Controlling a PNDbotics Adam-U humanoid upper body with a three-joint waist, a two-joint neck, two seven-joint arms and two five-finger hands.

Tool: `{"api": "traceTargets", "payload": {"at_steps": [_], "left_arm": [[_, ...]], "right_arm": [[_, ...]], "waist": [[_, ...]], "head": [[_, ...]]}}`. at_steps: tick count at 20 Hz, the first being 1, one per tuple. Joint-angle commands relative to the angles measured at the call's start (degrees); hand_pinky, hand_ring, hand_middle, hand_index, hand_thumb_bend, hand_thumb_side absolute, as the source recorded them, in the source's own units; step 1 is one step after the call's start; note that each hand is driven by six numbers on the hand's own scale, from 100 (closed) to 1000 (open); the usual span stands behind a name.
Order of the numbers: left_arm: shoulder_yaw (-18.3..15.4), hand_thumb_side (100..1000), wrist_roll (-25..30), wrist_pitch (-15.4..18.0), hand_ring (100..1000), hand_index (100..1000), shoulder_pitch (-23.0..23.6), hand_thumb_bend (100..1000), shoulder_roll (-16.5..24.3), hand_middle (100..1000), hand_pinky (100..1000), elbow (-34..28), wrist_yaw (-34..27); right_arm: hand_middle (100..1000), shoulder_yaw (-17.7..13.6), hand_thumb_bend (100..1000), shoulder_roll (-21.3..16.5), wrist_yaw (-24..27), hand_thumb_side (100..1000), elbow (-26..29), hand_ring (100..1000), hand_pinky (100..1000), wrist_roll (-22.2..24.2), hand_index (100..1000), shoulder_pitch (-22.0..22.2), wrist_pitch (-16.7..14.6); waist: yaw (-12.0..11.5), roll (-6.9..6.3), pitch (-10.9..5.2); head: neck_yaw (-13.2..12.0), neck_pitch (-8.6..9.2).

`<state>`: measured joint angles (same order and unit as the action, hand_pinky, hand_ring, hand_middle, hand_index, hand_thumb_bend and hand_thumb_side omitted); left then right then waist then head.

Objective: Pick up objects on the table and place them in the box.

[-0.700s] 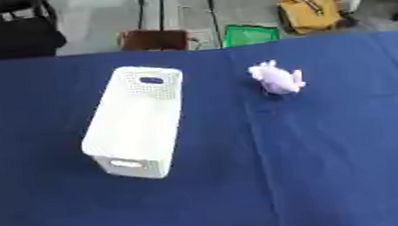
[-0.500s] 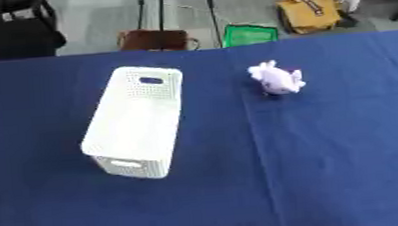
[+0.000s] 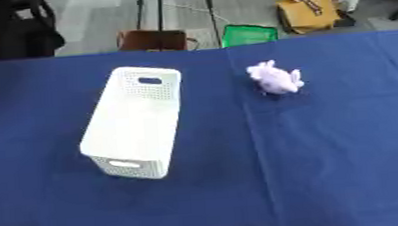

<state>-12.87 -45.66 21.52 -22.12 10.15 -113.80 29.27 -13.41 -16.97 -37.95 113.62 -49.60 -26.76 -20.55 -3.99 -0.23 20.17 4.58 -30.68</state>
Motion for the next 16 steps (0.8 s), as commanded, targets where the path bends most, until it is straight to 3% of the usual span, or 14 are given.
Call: {"api": "traceTargets", "payload": {"at_steps": [1, 6, 10, 16], "left_arm": [[-0.10, 840, -6.30, 6.51, 813, 844, -0.31, 100, 1.34, 881, 751, -0.79, 0.30], [-0.04, 838, -6.26, 6.50, 813, 844, -0.26, 100, 1.26, 881, 751, -0.79, 0.24], [0.13, 837, -6.08, 6.52, 813, 843, -0.17, 100, 1.33, 881, 751, -0.79, 0.13], [0.43, 835, -5.58, 6.50, 813, 843, 0.19, 100, 1.42, 881, 751, -0.79, -0.17]], "right_arm": [[715, -0.01, 100, -2.18, -0.60, 972, 0.97, 731, 754, -2.37, 831, -0.78, -1.74], [743, 0.85, 100, -3.89, -1.09, 1000, 0.97, 769, 769, -2.37, 861, -1.02, 0.19], [786, 4.05, 100, -8.38, -3.33, 1000, 0.97, 833, 796, -1.86, 900, -2.45, 5.27], [798, 8.95, 100, -16.17, -5.49, 1000, 0.97, 870, 811, 12.32, 914, -8.07, 15.97]], "waist": [[-0.07, 0.01, -1.38], [-0.14, 0.11, -1.51], [-0.28, 0.31, -1.86], [-0.34, 0.73, -2.54]], "head": [[0.12, 0.03], [0.30, 0.10], [0.76, -0.08], [1.32, -1.08]]}}
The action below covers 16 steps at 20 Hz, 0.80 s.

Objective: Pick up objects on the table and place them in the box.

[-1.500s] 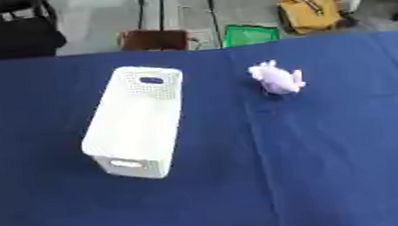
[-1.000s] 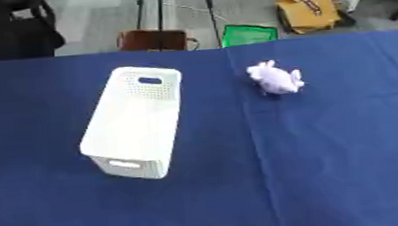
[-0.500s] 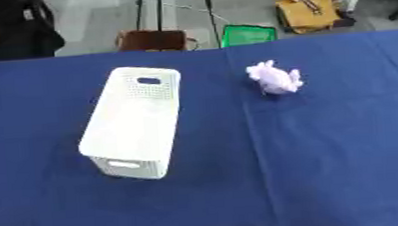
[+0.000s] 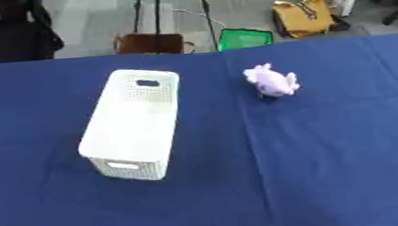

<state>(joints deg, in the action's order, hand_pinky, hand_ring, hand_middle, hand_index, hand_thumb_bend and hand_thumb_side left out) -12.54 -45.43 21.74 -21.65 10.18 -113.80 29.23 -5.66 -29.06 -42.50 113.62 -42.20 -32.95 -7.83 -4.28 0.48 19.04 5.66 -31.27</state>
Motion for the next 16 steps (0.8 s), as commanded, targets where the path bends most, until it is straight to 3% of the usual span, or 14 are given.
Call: {"api": "traceTargets", "payload": {"at_steps": [1, 9, 11, 16], "left_arm": [[0.16, 833, -5.72, 6.27, 814, 844, -0.21, 100, 1.41, 882, 752, -0.79, -0.17], [0.52, 829, -5.04, 6.25, 814, 843, 0.35, 100, 1.50, 881, 752, -0.79, -0.57], [0.60, 829, -4.90, 6.24, 814, 843, 0.48, 100, 1.52, 881, 752, -0.79, -0.67], [0.74, 829, -4.65, 6.25, 814, 843, 0.71, 100, 1.58, 882, 752, -0.79, -0.86]], "right_arm": [[810, 1.94, 100, -5.47, -1.18, 1000, 0.97, 878, 818, 7.50, 933, -3.13, 4.44], [827, 7.89, 112, -13.37, -2.58, 1000, 0.80, 890, 830, 31.51, 933, -12.32, 12.17], [834, 9.24, 117, -14.64, -2.81, 1000, 0.30, 892, 834, 36.83, 936, -14.42, 13.01], [848, 12.50, 142, -16.64, -3.89, 1000, -4.02, 895, 840, 44.98, 937, -19.50, 12.32]], "waist": [[-0.10, 0.14, -1.59], [-0.47, 0.54, -2.66], [-0.52, 0.58, -2.83], [-0.66, 0.55, -3.04]], "head": [[0.31, -0.67], [0.71, -1.68], [0.74, -1.98], [0.75, -2.56]]}}
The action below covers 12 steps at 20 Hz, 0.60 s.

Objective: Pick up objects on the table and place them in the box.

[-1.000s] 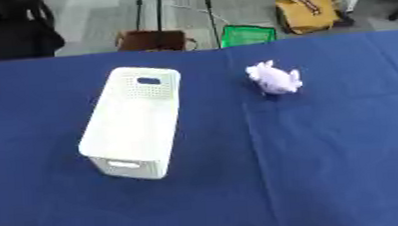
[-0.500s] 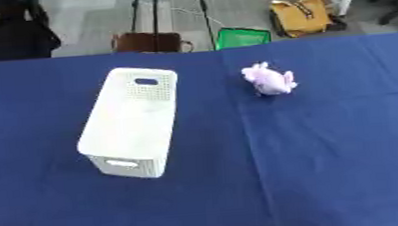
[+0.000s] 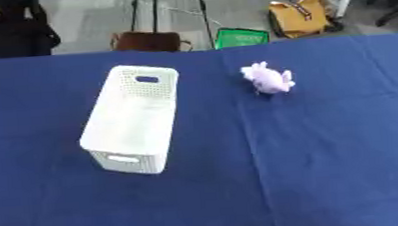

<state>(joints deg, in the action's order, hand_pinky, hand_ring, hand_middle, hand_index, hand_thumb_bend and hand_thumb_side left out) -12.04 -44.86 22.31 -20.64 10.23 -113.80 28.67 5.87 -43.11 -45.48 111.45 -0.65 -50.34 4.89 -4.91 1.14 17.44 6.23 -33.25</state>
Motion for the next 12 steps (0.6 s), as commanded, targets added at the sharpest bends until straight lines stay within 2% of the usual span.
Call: {"api": "traceTargets", "payload": {"at_steps": [1, 4, 7, 12], "left_arm": [[0.26, 829, -5.18, 5.69, 814, 843, -0.26, 100, 1.54, 882, 752, -0.79, -0.32], [0.32, 828, -5.06, 5.67, 815, 842, -0.16, 100, 1.51, 882, 752, -0.79, -0.44], [0.35, 827, -4.98, 5.69, 815, 842, -0.12, 100, 1.48, 882, 752, -0.79, -0.54], [0.43, 827, -4.80, 5.65, 815, 842, -0.02, 100, 1.49, 881, 752, -0.79, -0.66]], "right_arm": [[859, 1.61, 179, -2.83, -1.21, 1000, -3.09, 902, 849, 4.73, 942, -2.98, -0.75], [858, 3.69, 207, -2.70, -2.05, 1000, -8.26, 903, 850, 8.46, 944, -5.95, -1.46], [863, 4.89, 235, -2.06, -2.45, 1000, -12.05, 908, 853, 9.98, 942, -7.63, -2.00], [871, 8.04, 239, -0.28, -4.88, 1000, -23.15, 909, 856, 13.34, 944, -11.96, -4.35]], "waist": [[-0.07, -0.12, -1.45], [-0.11, -0.22, -1.46], [-0.08, -0.31, -1.45], [-0.11, -0.48, -1.60]], "head": [[0.18, -0.64], [0.24, -0.70], [0.28, -0.74], [0.34, -0.99]]}}
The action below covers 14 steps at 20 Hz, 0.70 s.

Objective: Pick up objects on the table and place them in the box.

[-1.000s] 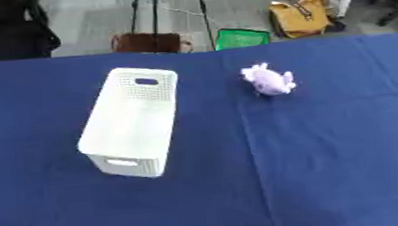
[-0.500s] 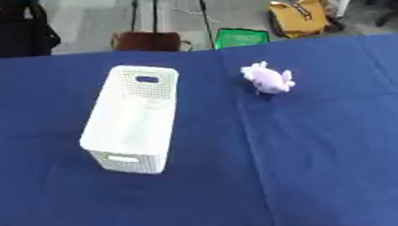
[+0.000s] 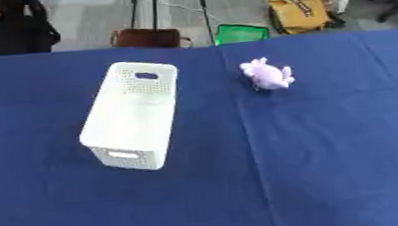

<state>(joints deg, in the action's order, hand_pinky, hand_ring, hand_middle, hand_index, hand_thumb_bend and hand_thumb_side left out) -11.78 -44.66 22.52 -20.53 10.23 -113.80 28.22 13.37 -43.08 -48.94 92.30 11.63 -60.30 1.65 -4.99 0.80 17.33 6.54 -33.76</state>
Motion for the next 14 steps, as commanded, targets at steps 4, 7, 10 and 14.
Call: {"api": "traceTargets", "payload": {"at_steps": [4, 7, 10, 14], "left_arm": [[0.23, 826, -4.92, 5.43, 815, 842, -0.09, 100, 1.55, 881, 751, -0.79, -0.23], [0.29, 826, -4.84, 5.43, 815, 841, -0.08, 100, 1.54, 881, 751, -0.79, -0.27], [0.34, 826, -4.74, 5.44, 815, 841, -0.12, 100, 1.55, 881, 751, -0.79, -0.32], [0.38, 825, -4.65, 5.47, 815, 841, -0.19, 100, 1.52, 881, 751, -0.79, -0.39]], "right_arm": [[886, 1.99, 240, 0.90, -4.08, 1000, -11.60, 909, 859, 2.93, 945, -4.58, -3.39], [897, 2.47, 247, 2.68, -6.78, 1000, -17.92, 915, 863, 3.99, 948, -6.60, -4.72], [901, 2.40, 245, 4.34, -9.48, 1000, -23.61, 917, 865, 4.07, 950, -7.99, -5.49], [913, 1.90, 281, 6.35, -12.53, 1000, -30.25, 931, 875, 4.01, 975, -9.18, -6.18]], "waist": [[0.04, -0.11, -1.67], [0.07, -0.12, -1.72], [0.01, -0.14, -1.71], [-0.22, -0.15, -1.67]], "head": [[-0.02, -0.49], [0.04, -0.46], [0.02, -0.38], [0.11, -0.18]]}}
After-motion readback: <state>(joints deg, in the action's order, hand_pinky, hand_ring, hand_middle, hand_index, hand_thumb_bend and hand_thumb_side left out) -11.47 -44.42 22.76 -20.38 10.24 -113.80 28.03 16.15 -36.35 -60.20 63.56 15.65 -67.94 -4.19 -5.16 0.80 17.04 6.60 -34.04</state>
